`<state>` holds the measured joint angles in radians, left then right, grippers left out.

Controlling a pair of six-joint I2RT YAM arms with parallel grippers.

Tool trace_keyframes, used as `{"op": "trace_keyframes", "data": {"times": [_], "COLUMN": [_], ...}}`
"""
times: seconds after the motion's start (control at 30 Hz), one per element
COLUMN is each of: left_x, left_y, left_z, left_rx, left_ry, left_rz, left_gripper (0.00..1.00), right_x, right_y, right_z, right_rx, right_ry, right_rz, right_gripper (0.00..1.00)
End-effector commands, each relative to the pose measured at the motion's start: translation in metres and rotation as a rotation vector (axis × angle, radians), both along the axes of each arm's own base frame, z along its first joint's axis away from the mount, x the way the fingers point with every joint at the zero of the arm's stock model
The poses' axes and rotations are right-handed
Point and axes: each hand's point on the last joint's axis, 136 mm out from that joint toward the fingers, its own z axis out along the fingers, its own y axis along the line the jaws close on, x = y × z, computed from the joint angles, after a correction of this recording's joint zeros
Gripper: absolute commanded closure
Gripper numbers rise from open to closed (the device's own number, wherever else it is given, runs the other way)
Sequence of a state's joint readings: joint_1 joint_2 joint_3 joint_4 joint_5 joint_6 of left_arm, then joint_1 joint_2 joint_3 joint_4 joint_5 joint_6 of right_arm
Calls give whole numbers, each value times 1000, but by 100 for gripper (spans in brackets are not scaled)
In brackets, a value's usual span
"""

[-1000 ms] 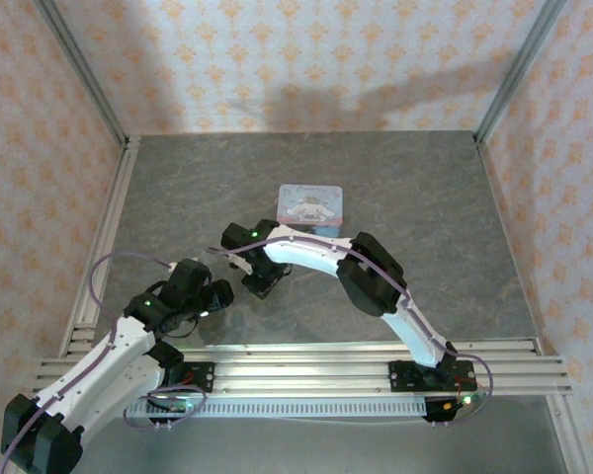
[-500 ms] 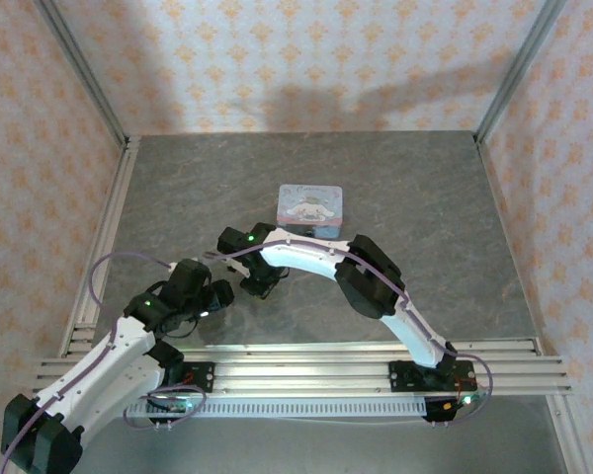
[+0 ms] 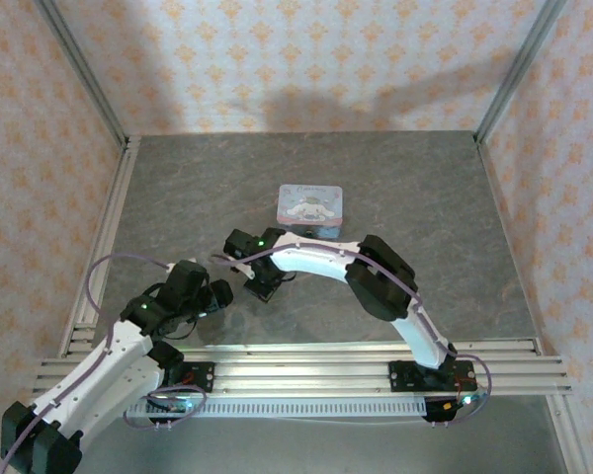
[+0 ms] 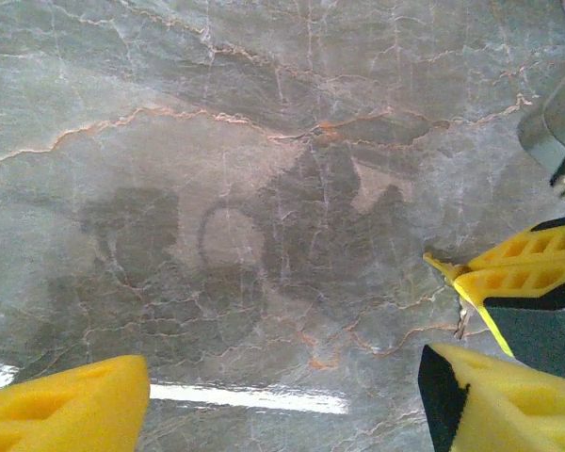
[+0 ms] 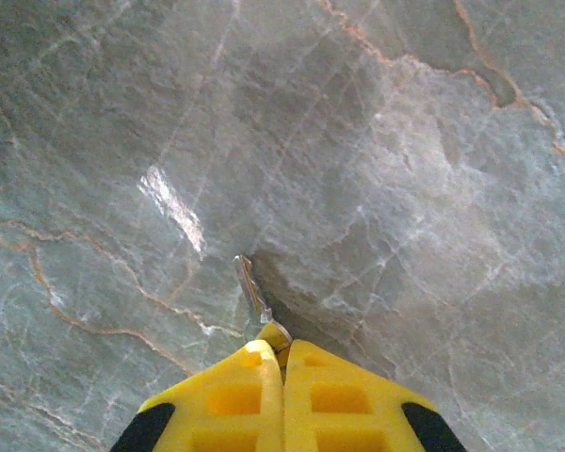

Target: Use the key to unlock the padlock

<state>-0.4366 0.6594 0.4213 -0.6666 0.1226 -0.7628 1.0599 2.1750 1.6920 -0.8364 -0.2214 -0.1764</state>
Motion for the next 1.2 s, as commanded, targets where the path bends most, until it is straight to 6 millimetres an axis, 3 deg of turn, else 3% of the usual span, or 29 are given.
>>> {"op": "trace_keyframes", "data": {"times": [0.0,0.33,0.57,0.77,0.97,1.17], "left_x": [0,4,4,14,31,49], "left_y": [6,3,-1,-21,-39,-53], "left_z": [5,18,16,23,50,97], "left_rx": [6,-63,-108,-261,-446,-515], "left_ry": [-19,-110,-129,-176,-263,-386], "left_rz": [36,49,49,39,35,-48], "left_gripper": [23,23,23,24,28,32], "right_x": [7,20,18,22,32,38], "right_y": [9,12,11,13,13,1], "right_z": [16,36,30,42,74,122], "right_rx": [91,352,364,420,532,691], "right_ry": [-58,34,77,57,16,-37], "right_rz": [-21,-197,-215,-245,-311,-386], "right_gripper": [100,100,100,100,100,100]}}
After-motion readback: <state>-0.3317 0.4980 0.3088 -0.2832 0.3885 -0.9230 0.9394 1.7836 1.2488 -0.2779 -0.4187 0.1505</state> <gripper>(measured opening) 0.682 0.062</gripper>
